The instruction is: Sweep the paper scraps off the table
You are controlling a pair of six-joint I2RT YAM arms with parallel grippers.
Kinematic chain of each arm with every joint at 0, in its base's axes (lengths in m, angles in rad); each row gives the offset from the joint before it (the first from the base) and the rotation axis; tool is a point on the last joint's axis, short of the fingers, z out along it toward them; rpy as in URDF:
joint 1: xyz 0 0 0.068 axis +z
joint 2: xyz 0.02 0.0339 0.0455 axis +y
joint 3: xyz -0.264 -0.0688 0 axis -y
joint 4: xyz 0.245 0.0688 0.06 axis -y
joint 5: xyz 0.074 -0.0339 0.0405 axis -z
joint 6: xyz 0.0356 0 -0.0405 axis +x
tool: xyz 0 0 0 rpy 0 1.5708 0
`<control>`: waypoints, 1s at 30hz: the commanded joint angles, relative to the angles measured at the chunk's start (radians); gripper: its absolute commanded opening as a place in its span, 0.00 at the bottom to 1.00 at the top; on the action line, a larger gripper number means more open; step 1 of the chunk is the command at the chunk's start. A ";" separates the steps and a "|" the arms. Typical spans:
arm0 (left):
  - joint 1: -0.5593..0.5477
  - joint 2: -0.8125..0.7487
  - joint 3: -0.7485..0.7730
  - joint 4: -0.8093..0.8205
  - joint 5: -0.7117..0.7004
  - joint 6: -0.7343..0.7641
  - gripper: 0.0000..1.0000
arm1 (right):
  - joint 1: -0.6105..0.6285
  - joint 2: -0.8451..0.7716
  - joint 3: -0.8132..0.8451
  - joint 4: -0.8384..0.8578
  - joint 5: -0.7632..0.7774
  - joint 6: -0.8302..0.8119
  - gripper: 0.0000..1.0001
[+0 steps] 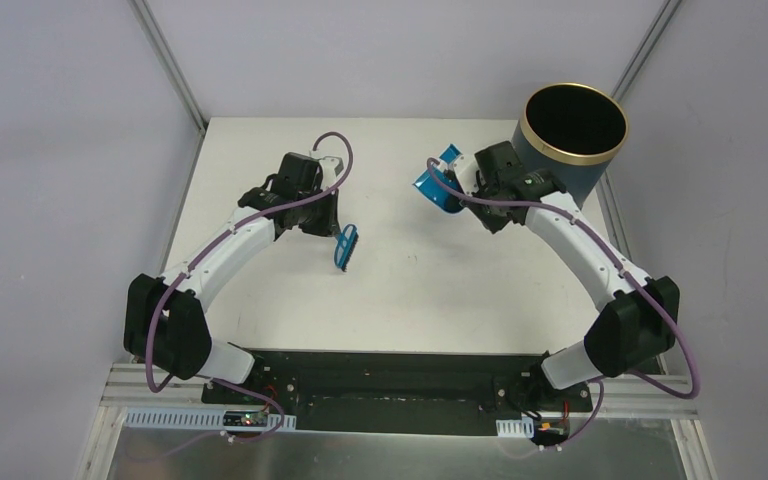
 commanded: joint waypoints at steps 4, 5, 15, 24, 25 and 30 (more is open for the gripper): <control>0.006 0.000 0.045 0.024 0.049 0.015 0.00 | -0.028 -0.065 0.171 -0.157 0.061 -0.044 0.00; 0.006 0.002 0.045 0.024 0.057 0.013 0.00 | -0.037 -0.078 0.184 -0.168 0.066 -0.049 0.00; 0.004 0.016 0.047 0.022 0.102 0.006 0.00 | -0.287 -0.064 0.437 -0.230 0.065 -0.120 0.00; 0.003 0.016 0.048 0.020 0.121 0.003 0.00 | -0.493 0.204 0.864 -0.296 0.282 -0.266 0.00; 0.003 0.015 0.048 0.020 0.122 0.002 0.00 | -0.511 0.236 0.896 -0.295 0.317 -0.299 0.00; 0.003 0.013 0.050 0.017 0.124 0.005 0.00 | -0.561 0.378 1.064 -0.293 0.427 -0.440 0.00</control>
